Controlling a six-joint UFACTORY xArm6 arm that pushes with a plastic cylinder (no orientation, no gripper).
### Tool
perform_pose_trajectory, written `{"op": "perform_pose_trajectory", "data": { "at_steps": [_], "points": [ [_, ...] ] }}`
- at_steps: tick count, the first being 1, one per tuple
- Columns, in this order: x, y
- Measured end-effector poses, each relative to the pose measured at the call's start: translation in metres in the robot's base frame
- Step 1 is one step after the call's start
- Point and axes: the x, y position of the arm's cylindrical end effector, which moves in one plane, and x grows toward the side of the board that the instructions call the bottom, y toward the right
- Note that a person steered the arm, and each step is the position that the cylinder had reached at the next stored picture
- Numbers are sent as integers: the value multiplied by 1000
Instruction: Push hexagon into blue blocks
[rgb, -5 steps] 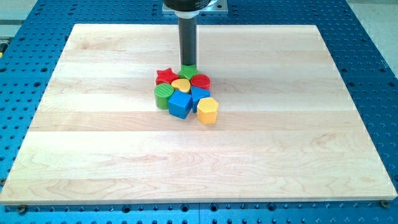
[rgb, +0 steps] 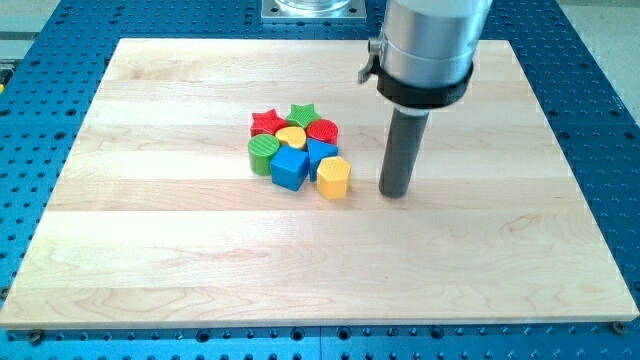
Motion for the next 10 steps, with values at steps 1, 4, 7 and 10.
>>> {"op": "perform_pose_trajectory", "data": {
  "at_steps": [1,4,7,10],
  "points": [
    [-13,-47],
    [84,-51],
    [60,-95],
    [50,-74]
  ]
}}
